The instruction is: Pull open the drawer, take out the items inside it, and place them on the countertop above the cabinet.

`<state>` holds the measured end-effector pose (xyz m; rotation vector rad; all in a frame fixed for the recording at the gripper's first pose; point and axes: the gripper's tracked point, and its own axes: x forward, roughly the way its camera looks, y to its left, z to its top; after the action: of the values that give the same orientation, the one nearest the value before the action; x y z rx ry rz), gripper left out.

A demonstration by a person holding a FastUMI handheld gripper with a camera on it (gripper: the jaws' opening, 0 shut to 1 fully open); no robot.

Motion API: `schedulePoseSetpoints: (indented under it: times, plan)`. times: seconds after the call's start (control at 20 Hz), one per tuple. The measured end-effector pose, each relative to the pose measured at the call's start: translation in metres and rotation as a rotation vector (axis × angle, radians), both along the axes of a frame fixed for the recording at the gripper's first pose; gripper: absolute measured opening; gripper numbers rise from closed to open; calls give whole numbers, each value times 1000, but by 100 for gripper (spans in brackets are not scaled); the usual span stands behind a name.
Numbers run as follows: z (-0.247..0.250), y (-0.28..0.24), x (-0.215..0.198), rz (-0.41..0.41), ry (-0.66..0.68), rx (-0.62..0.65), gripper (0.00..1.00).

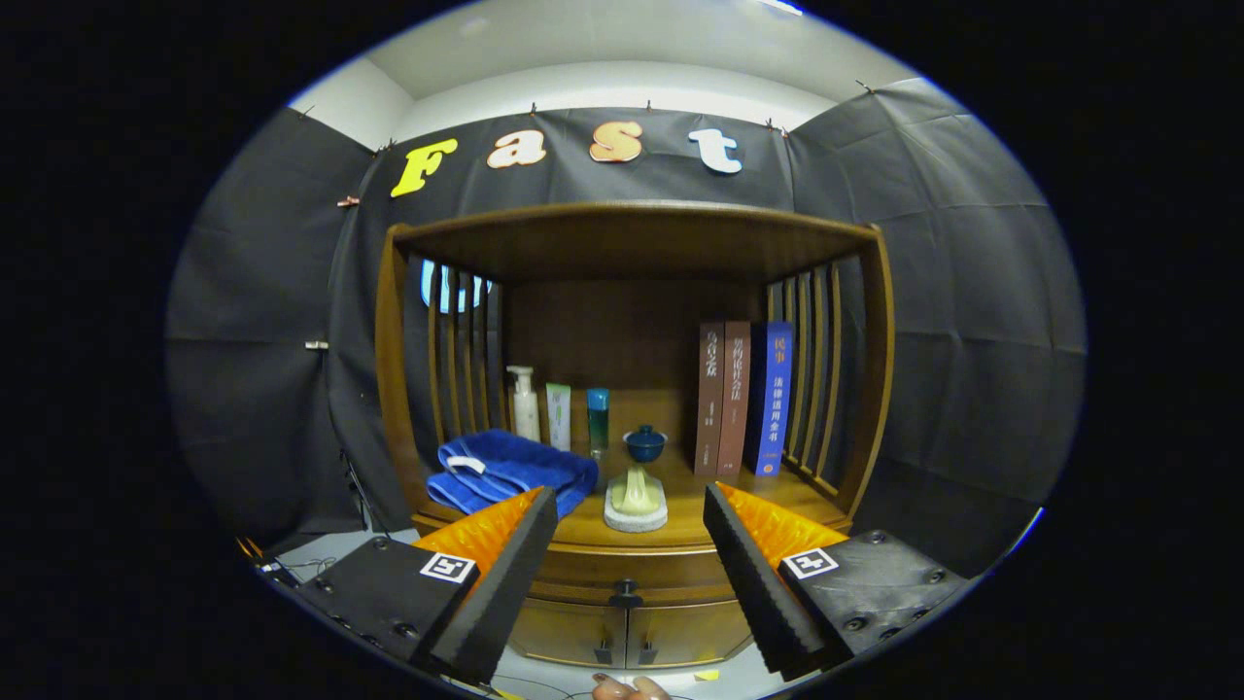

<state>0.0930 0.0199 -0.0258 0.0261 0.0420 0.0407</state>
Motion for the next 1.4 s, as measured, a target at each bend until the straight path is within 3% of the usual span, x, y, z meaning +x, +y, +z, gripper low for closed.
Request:
schedulePoseSetpoints:
  times: [0.5,1.4]
  plan:
    - [37,-6,-48,-10,2,4,99]
    - [42,-8,-58,9,-6,14,99]
